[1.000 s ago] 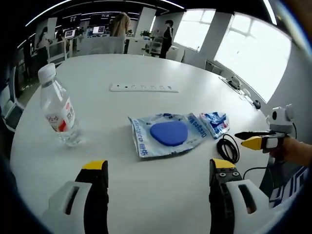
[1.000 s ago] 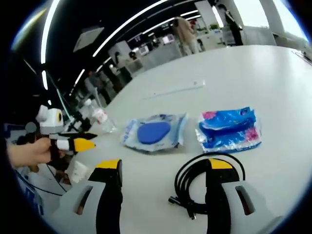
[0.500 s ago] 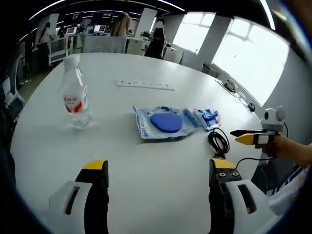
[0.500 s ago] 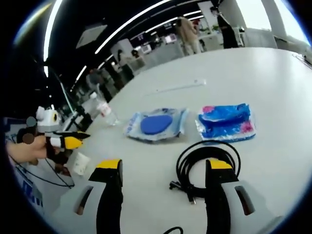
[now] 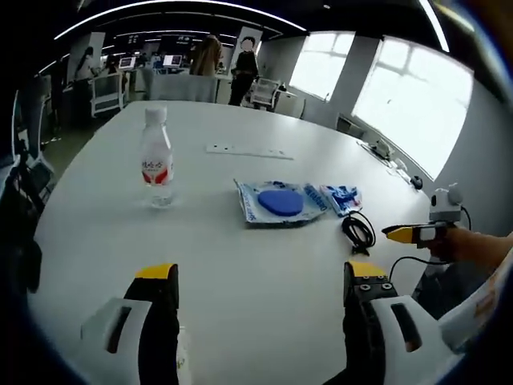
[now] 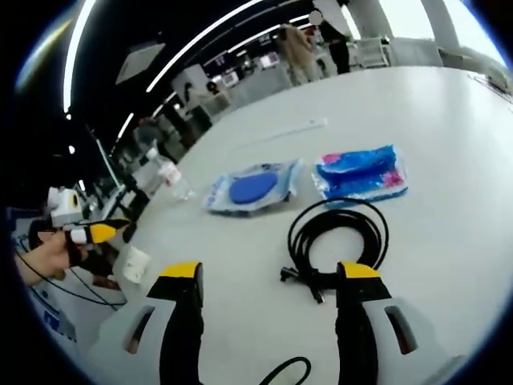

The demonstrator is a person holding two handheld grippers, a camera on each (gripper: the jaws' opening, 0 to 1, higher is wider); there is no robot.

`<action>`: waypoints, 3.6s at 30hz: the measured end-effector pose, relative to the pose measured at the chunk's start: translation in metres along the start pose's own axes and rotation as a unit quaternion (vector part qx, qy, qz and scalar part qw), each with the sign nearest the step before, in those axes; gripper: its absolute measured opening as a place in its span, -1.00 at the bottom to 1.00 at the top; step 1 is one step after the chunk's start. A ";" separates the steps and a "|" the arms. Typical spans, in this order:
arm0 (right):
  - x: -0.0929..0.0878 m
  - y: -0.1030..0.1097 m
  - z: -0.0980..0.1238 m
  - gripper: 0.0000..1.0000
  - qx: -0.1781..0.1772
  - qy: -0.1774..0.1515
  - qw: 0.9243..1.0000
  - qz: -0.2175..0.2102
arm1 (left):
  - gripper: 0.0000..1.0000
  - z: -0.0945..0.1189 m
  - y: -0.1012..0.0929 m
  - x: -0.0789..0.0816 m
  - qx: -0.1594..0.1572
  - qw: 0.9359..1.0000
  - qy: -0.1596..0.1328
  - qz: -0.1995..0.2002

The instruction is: Arrange the tabletop items into an orderly group along one side of the table until the central work area is clear of visible clutter.

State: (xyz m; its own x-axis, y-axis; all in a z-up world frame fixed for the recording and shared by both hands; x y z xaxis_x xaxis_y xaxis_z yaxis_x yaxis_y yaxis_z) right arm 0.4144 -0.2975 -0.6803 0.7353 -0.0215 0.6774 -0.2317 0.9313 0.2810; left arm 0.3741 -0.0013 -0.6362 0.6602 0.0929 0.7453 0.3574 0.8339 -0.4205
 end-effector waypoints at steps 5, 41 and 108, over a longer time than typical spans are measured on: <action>-0.001 0.000 -0.002 0.30 0.000 0.000 1.000 -0.014 | 0.70 0.005 0.008 -0.005 0.016 1.000 -0.005 0.012; -0.019 -0.007 0.009 0.19 -0.003 0.005 0.998 -0.066 | 0.41 0.041 0.087 -0.104 0.192 0.976 0.080 0.062; -0.021 0.003 0.015 0.01 0.011 0.008 0.997 -0.070 | -0.09 -0.022 -0.067 0.014 -0.149 0.966 -0.183 -0.107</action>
State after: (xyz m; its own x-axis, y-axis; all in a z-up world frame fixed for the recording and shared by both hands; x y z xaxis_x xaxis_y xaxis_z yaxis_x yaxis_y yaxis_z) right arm 0.3881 -0.2995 -0.6833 0.7713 -0.1440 0.6199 -0.1405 0.9115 0.3865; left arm 0.3740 -0.0682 -0.6092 0.2926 0.1681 0.9413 0.6703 0.6660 -0.3273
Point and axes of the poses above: the point that each gripper's makers call its tool centre point, and the gripper's own axes: z roughly backward along the fingers, y roughly to its left, x roughly out of its top, the point moved 1 cm from there along z, roughly backward along the fingers, and after that the axes turned 14 degrees about -x, right-handed, at the moved point
